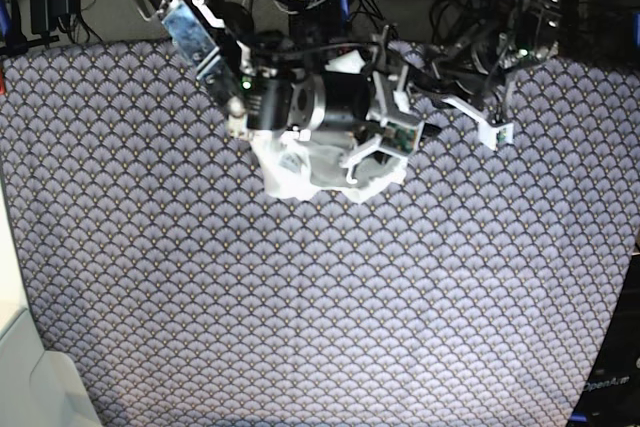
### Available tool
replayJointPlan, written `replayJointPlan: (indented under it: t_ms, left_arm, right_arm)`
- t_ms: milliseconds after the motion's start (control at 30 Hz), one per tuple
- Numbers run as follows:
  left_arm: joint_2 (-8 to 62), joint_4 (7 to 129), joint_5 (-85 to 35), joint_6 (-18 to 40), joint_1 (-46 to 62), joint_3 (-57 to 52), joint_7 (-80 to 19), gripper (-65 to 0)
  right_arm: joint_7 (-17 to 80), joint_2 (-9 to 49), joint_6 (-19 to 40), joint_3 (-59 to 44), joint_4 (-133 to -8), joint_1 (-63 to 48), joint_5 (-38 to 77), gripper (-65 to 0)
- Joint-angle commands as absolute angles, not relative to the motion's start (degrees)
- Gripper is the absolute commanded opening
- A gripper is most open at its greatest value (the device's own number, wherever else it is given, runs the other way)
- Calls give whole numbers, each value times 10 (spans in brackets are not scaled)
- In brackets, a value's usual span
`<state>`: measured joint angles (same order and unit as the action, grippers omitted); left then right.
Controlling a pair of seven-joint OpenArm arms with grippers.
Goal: Fold the T-shirt properly
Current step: 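Press the folded bundle down with the right gripper and release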
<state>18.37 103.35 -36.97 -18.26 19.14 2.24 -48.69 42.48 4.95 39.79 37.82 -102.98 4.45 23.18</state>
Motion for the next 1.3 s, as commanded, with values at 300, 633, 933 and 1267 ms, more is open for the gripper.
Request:
replayJointPlan:
  t_ms: [300, 633, 933, 1267]
  left_arm:
    - [190, 1033, -364, -182, 186, 17, -480, -645]
    - [190, 1001, -364, -182, 182, 17, -480, -645]
    - [190, 1008, -370, -182, 178, 16, -480, -645]
    - [189, 1008, -371, -182, 169, 16, -480, -645]
  right_arm:
    - [419, 129, 400, 268, -1083, 53, 224, -593]
    - [509, 130, 400, 168, -1120, 53, 223, -498]
    - [503, 153, 400, 68, -1129, -2, 224, -512]
    - [464, 120, 400, 71, -1128, -75, 222, -517]
